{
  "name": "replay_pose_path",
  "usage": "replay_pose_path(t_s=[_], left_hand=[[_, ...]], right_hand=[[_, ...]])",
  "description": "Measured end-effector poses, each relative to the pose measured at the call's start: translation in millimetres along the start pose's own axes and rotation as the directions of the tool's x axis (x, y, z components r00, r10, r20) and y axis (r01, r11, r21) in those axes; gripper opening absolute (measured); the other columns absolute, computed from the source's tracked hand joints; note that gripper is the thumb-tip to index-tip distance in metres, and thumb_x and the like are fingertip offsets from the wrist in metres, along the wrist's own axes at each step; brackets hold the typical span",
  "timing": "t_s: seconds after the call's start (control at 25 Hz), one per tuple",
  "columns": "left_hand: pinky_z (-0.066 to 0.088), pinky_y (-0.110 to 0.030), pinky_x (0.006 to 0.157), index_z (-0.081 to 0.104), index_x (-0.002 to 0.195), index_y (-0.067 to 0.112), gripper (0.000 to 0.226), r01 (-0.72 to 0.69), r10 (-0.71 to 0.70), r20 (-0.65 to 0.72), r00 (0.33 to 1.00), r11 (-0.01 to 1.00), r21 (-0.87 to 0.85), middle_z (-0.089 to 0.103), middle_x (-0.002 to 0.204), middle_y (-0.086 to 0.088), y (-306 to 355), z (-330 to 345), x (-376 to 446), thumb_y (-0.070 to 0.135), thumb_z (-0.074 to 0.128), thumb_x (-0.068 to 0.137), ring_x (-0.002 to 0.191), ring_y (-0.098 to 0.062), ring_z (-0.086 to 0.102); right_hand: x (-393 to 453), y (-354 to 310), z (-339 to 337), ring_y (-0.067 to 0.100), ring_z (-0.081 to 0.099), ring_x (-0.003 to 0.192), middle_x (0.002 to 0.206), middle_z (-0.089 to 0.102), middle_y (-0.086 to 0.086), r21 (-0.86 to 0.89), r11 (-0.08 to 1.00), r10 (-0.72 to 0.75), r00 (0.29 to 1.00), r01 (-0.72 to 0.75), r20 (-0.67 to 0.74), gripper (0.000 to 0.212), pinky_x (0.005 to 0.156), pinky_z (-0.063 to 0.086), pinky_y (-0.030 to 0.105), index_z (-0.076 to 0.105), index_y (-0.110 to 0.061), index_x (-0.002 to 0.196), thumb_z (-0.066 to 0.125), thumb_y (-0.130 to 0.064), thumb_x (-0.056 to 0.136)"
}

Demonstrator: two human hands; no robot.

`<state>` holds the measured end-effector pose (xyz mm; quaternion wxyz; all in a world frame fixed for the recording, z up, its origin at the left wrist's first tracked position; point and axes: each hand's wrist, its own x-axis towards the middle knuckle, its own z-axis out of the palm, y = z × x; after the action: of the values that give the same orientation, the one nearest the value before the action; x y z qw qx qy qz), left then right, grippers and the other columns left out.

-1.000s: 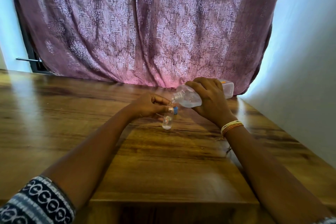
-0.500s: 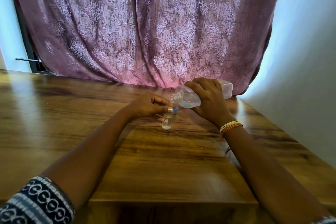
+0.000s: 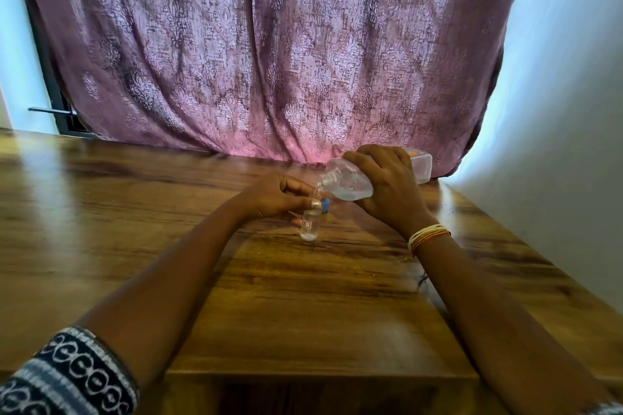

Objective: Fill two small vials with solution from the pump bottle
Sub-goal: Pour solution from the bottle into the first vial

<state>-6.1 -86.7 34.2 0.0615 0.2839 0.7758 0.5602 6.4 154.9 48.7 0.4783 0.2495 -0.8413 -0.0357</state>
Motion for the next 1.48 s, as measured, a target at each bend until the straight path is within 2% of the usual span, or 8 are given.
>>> replay_pose_path(t_s=[0.24, 0.48, 0.72, 0.92, 1.04, 1.16, 1.32, 1.48], left_hand=[[0.06, -0.024, 0.064, 0.072, 0.085, 0.025, 0.014, -0.002, 0.002, 0.01, 1.0, 1.0, -0.004, 0.076, 0.072, 0.009, 0, 0, 0, 0.012, 0.072, 0.08, 0.066, -0.006, 0.071], [0.059, -0.04, 0.079, 0.075, 0.097, 0.017, 0.022, 0.02, -0.02, 0.006, 1.0, 1.0, -0.004, 0.077, 0.09, -0.004, -5, 0, 4, 0.018, 0.077, 0.075, 0.078, -0.017, 0.073], [0.055, -0.018, 0.058, 0.072, 0.103, 0.011, 0.022, -0.015, 0.015, 0.005, 1.0, 0.999, 0.045, 0.075, 0.079, 0.006, 1, 0, 0, 0.014, 0.072, 0.081, 0.064, -0.005, 0.069], [0.06, -0.04, 0.078, 0.075, 0.097, 0.017, 0.017, -0.005, 0.005, -0.003, 1.0, 1.0, 0.021, 0.075, 0.101, -0.01, -2, 0, 1, 0.014, 0.073, 0.08, 0.088, -0.026, 0.072], [0.061, -0.037, 0.075, 0.075, 0.093, 0.021, 0.015, -0.013, 0.013, -0.003, 1.0, 1.0, 0.022, 0.077, 0.091, 0.0, -2, 0, 1, 0.014, 0.073, 0.08, 0.084, -0.023, 0.072], [0.059, -0.024, 0.064, 0.074, 0.087, 0.028, 0.017, -0.033, 0.033, 0.02, 0.999, 0.999, 0.008, 0.076, 0.081, 0.01, 0, 1, 0, 0.013, 0.072, 0.08, 0.074, -0.01, 0.071], [0.059, -0.025, 0.065, 0.075, 0.089, 0.027, 0.017, -0.036, 0.036, 0.026, 0.999, 0.999, -0.02, 0.077, 0.085, 0.008, -2, 0, 1, 0.014, 0.073, 0.078, 0.076, -0.012, 0.072], [0.058, -0.024, 0.064, 0.076, 0.089, 0.028, 0.016, -0.024, 0.025, 0.019, 1.0, 1.0, -0.02, 0.078, 0.09, 0.003, -3, 0, 2, 0.017, 0.074, 0.078, 0.077, -0.012, 0.072]], right_hand=[[0, -1, -1, 0.026, 0.059, 0.105, 0.113, 0.062, 0.006, 0.013, 1.0, -0.003, 1.0, 0.003, 0.001, 0.053, 0.088, 0.04, 0.043, 0.056, -0.02, 0.121, 0.064, -0.052, 0.08], [-1, -1, -1, 0.024, 0.058, 0.103, 0.112, 0.062, 0.005, 0.019, 1.0, 0.0, 1.0, 0.0, -0.003, 0.054, 0.088, 0.039, 0.042, 0.058, -0.021, 0.12, 0.061, -0.057, 0.081], [-1, -3, 2, 0.024, 0.057, 0.103, 0.114, 0.062, 0.005, 0.049, 0.999, 0.016, 1.0, -0.017, 0.009, 0.059, 0.086, 0.041, 0.043, 0.057, -0.021, 0.121, 0.058, -0.062, 0.079], [1, -8, -1, 0.024, 0.058, 0.099, 0.111, 0.061, 0.003, 0.158, 0.982, 0.101, 0.995, -0.102, 0.011, 0.062, 0.083, 0.045, 0.044, 0.057, -0.019, 0.121, 0.071, -0.049, 0.068], [6, -17, -5, 0.023, 0.059, 0.096, 0.108, 0.061, 0.004, 0.323, 0.932, 0.185, 0.982, -0.165, -0.03, 0.066, 0.079, 0.049, 0.044, 0.055, -0.017, 0.119, 0.076, -0.044, 0.063], [10, -18, -9, 0.018, 0.058, 0.097, 0.11, 0.061, 0.003, 0.483, 0.844, 0.295, 0.954, -0.232, -0.057, 0.071, 0.08, 0.052, 0.039, 0.053, -0.015, 0.12, 0.084, -0.034, 0.059], [11, -9, -17, 0.013, 0.063, 0.097, 0.109, 0.065, -0.002, 0.687, 0.619, 0.516, 0.857, -0.38, 0.01, 0.071, 0.08, 0.054, 0.027, 0.052, -0.022, 0.117, 0.091, -0.024, 0.058], [5, 8, -13, 0.03, 0.07, 0.093, 0.104, 0.069, 0.014, 0.839, 0.209, 0.672, 0.697, -0.502, 0.249, 0.064, 0.08, 0.059, 0.051, 0.056, -0.015, 0.114, 0.09, -0.019, 0.06]])
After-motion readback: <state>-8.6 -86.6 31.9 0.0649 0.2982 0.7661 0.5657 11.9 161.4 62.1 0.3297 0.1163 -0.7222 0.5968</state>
